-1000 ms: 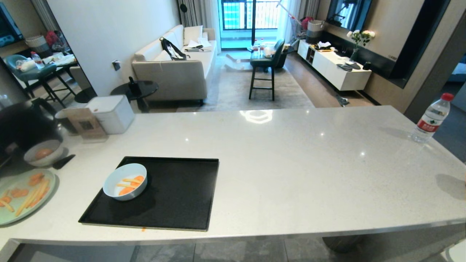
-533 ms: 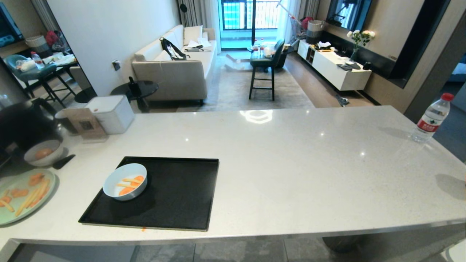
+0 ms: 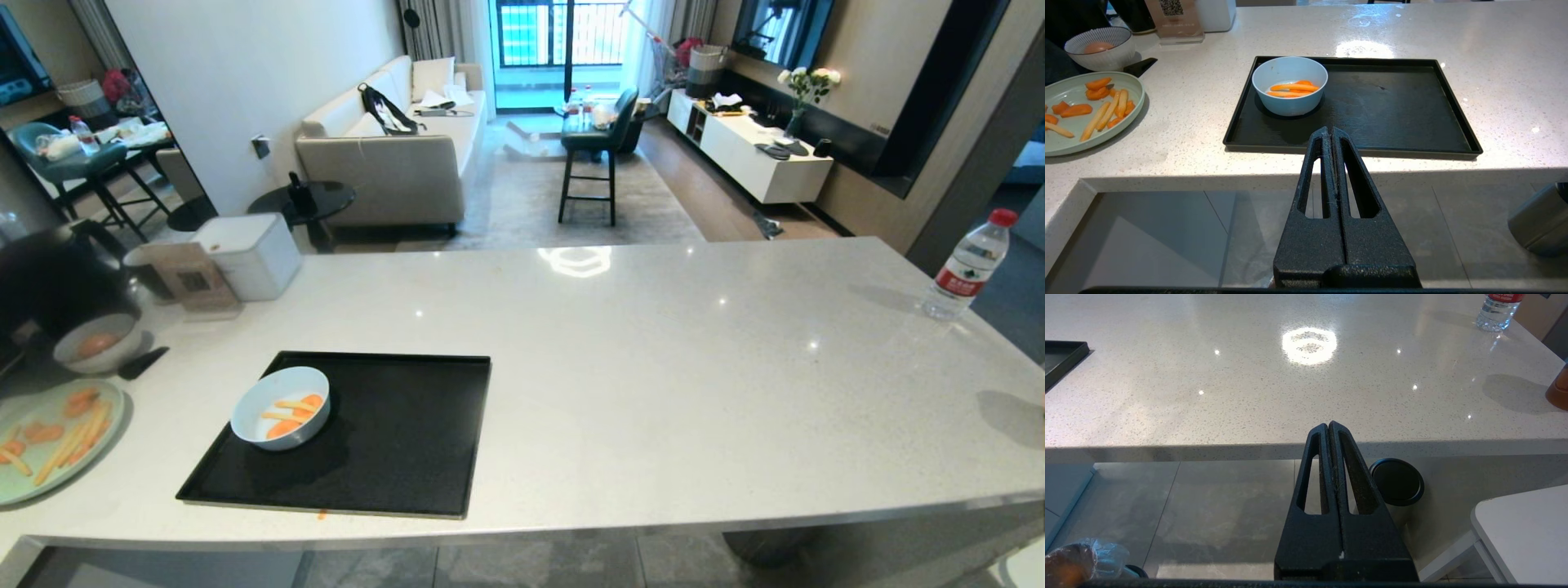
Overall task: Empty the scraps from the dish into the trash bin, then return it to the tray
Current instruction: Pick up the bowl with leftover food
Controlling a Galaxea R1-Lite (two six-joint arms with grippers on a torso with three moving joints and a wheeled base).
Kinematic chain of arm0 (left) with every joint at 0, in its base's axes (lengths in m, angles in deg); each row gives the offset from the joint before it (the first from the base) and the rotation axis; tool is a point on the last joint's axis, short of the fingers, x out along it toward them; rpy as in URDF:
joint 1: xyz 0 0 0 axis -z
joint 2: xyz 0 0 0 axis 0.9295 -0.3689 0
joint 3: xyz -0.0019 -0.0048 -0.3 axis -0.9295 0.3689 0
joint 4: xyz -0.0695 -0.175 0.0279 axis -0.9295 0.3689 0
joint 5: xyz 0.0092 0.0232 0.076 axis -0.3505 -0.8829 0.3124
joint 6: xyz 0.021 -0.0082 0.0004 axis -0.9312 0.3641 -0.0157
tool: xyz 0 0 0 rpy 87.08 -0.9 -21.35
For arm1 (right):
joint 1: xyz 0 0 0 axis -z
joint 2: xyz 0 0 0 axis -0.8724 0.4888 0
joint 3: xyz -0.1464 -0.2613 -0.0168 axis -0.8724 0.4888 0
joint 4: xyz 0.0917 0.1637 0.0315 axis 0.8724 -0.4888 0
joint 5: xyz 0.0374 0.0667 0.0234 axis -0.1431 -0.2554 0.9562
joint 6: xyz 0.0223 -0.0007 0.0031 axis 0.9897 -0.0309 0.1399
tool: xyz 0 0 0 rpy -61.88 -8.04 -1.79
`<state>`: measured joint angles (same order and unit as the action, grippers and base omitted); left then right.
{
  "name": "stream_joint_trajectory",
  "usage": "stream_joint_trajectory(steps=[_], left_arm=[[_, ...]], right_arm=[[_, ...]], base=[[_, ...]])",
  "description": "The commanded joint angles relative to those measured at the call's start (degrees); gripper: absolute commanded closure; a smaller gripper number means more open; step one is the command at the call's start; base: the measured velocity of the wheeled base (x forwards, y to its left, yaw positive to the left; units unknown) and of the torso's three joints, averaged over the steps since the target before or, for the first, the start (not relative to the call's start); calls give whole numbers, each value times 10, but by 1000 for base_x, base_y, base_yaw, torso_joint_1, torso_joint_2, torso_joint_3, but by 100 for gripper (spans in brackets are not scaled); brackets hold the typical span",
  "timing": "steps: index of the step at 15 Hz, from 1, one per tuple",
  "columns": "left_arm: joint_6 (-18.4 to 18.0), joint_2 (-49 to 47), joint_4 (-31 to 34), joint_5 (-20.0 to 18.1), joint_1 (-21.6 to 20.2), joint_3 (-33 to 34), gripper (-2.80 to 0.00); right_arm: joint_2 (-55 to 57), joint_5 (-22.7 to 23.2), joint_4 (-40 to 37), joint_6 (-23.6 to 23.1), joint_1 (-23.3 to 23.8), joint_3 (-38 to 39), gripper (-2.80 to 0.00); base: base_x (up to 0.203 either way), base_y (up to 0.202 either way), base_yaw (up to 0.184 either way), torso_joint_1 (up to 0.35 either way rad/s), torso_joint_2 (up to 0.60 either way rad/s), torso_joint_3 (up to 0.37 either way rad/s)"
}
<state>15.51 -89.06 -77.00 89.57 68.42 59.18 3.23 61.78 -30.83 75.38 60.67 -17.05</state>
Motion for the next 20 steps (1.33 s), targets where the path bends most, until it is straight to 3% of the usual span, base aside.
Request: stream_joint_trajectory(steps=[1,3,6,8,11,16,20], left_arm=[[7,-1,2,0,0,-1,0],[10,-4,18,-2,0,-8,0],[9,-54,78,1,1,-99,0],[8,-144,128,3,9,-183,0],[7,-304,150,4,13,-303,0],[-54,-597,159,10,19,-488,0],[-76,-764,158,18,21,-577,0]], right_arm=[[0,0,0,0,0,0,0],[0,0,0,0,0,0,0],[0,0,0,0,0,0,0],[0,0,0,0,0,0,0],[0,0,0,0,0,0,0],[0,0,0,0,0,0,0],[0,0,0,0,0,0,0]], base=[[0,0,0,0,0,0],[0,0,0,0,0,0],[0,0,0,0,0,0],[0,0,0,0,0,0],[0,0,0,0,0,0],[0,0,0,0,0,0],[0,0,0,0,0,0]])
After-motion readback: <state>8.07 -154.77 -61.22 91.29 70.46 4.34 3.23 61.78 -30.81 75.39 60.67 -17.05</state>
